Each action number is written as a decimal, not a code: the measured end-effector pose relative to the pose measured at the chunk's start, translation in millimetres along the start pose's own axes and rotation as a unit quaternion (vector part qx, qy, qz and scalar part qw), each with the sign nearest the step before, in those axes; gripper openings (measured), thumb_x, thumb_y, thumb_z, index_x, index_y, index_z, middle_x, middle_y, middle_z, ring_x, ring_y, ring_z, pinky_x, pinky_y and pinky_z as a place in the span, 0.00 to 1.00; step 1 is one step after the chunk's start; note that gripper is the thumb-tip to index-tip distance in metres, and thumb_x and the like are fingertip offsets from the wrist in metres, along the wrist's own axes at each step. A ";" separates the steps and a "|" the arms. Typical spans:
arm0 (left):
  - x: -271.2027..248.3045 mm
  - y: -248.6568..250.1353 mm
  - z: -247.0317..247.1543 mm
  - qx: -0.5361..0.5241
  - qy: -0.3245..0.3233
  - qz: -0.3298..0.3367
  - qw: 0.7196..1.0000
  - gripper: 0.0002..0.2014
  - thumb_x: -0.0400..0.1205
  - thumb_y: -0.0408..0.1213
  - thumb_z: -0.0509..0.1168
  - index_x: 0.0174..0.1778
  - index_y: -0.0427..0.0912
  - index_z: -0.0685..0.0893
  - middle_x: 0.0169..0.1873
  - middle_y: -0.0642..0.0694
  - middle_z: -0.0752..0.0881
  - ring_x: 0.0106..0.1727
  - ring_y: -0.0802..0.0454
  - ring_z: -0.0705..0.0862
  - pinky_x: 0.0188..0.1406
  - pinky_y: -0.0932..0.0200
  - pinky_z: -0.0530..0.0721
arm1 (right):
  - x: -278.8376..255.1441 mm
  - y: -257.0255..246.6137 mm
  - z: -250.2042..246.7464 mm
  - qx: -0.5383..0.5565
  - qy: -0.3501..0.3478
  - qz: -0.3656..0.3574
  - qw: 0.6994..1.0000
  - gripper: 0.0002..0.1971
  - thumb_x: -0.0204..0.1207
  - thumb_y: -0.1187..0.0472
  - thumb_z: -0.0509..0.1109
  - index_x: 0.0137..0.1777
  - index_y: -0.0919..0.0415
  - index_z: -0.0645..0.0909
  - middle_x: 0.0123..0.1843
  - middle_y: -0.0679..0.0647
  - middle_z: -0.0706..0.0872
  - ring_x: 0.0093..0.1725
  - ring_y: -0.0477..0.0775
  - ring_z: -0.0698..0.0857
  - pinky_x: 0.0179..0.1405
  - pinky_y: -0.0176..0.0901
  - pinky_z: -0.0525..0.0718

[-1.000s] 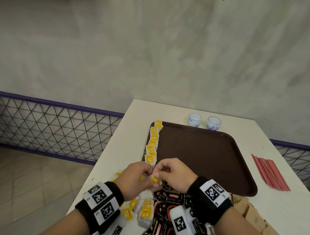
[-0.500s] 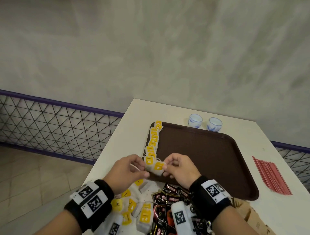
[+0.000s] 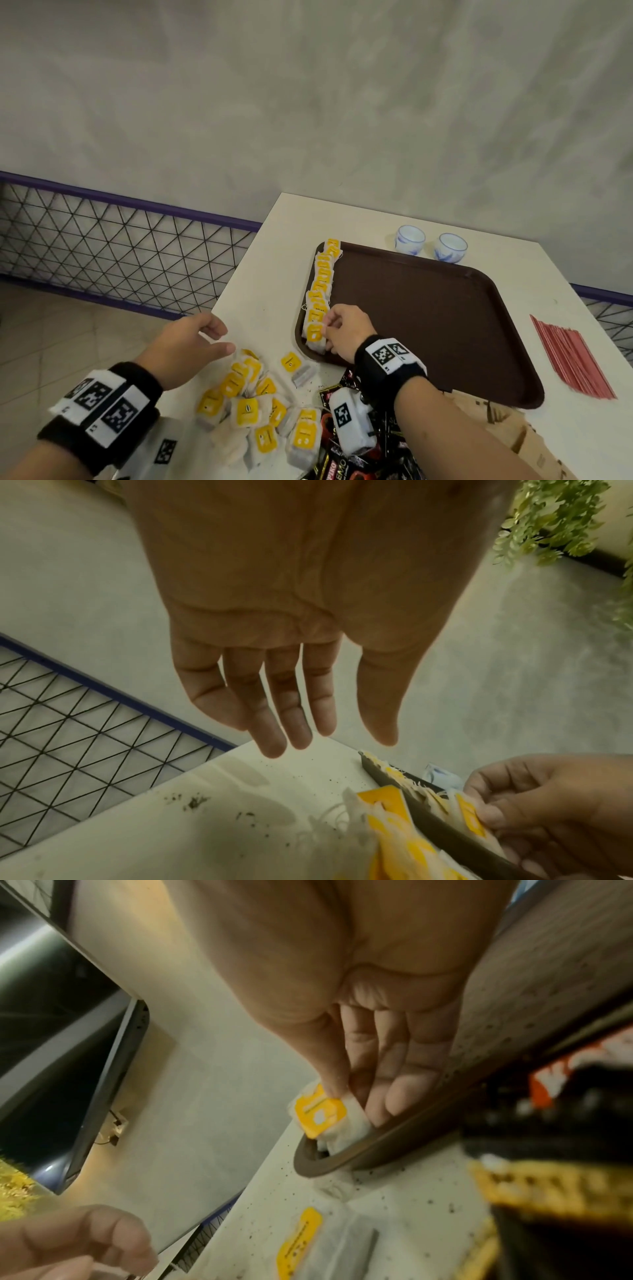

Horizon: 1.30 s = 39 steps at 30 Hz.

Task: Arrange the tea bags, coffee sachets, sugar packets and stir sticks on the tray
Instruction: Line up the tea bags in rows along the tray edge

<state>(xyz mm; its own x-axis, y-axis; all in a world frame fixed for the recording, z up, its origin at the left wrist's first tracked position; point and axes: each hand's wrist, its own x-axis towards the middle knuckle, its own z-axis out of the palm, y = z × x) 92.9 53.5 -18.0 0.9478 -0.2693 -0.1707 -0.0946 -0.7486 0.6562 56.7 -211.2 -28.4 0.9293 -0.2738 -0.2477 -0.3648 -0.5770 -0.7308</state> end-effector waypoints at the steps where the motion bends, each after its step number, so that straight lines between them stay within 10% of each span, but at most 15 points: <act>1: -0.4 0.1 1.4 0.001 -0.007 0.001 1.000 0.11 0.71 0.46 0.76 0.44 0.52 0.82 0.45 0.56 0.85 0.41 0.57 0.83 0.39 0.65 0.77 | 1.2 0.2 1.2 0.003 0.006 0.003 1.000 0.13 0.76 0.69 0.68 0.33 0.53 0.78 0.32 0.51 0.84 0.36 0.55 0.88 0.45 0.53 0.90; 6: -2.8 7.8 12.0 0.026 -0.059 0.016 0.998 0.13 0.73 0.48 0.74 0.50 0.50 0.81 0.47 0.56 0.83 0.44 0.56 0.83 0.41 0.68 0.78 | 3.7 1.3 5.5 0.006 0.004 0.013 1.000 0.11 0.76 0.66 0.70 0.35 0.51 0.78 0.36 0.52 0.84 0.40 0.57 0.87 0.48 0.56 0.89; 11: -1.6 12.8 17.8 0.040 -0.066 0.014 0.997 0.13 0.73 0.49 0.73 0.50 0.52 0.79 0.47 0.56 0.82 0.43 0.58 0.83 0.43 0.67 0.78 | -2.8 3.2 -2.9 -0.007 -0.052 0.015 0.999 0.14 0.65 0.60 0.81 0.45 0.52 0.78 0.39 0.48 0.81 0.36 0.45 0.80 0.29 0.33 0.74; 21: 12.1 51.1 47.6 0.216 -0.049 0.080 0.972 0.19 0.77 0.59 0.64 0.62 0.58 0.77 0.60 0.57 0.77 0.65 0.52 0.72 0.67 0.52 0.68 | 6.0 0.4 9.8 -0.019 -0.026 0.019 0.999 0.17 0.66 0.69 0.77 0.47 0.52 0.74 0.50 0.59 0.86 0.44 0.56 0.83 0.39 0.42 0.80; 28: 28.0 66.9 71.4 0.289 -0.077 0.076 0.951 0.23 0.75 0.59 0.65 0.64 0.56 0.77 0.61 0.53 0.77 0.65 0.48 0.72 0.64 0.48 0.67 | 6.8 7.5 5.5 0.063 0.032 0.017 0.997 0.20 0.62 0.77 0.76 0.42 0.52 0.76 0.35 0.52 0.83 0.37 0.53 0.84 0.45 0.59 0.90; 33: 30.8 71.4 76.1 0.302 -0.089 0.062 0.947 0.24 0.68 0.61 0.71 0.55 0.54 0.80 0.56 0.52 0.79 0.63 0.48 0.73 0.61 0.47 0.66 | 9.8 2.8 9.6 0.041 0.036 -0.041 0.998 0.20 0.63 0.79 0.72 0.40 0.52 0.75 0.32 0.47 0.78 0.29 0.45 0.75 0.38 0.41 0.82; 39: 32.1 71.5 73.5 0.295 -0.119 0.041 0.947 0.17 0.69 0.53 0.75 0.50 0.51 0.84 0.55 0.51 0.81 0.63 0.47 0.73 0.65 0.47 0.66 | 15.7 -2.5 16.4 0.040 0.049 -0.044 0.997 0.23 0.64 0.79 0.69 0.37 0.46 0.72 0.36 0.51 0.80 0.37 0.52 0.79 0.42 0.47 0.86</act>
<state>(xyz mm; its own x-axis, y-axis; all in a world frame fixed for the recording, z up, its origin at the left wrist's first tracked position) 94.2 -53.2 -30.6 0.8415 -0.4170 -0.3436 -0.3842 -0.9089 0.1622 73.1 -201.4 -40.9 0.9464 -0.2999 -0.1198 -0.2719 -0.5402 -0.7964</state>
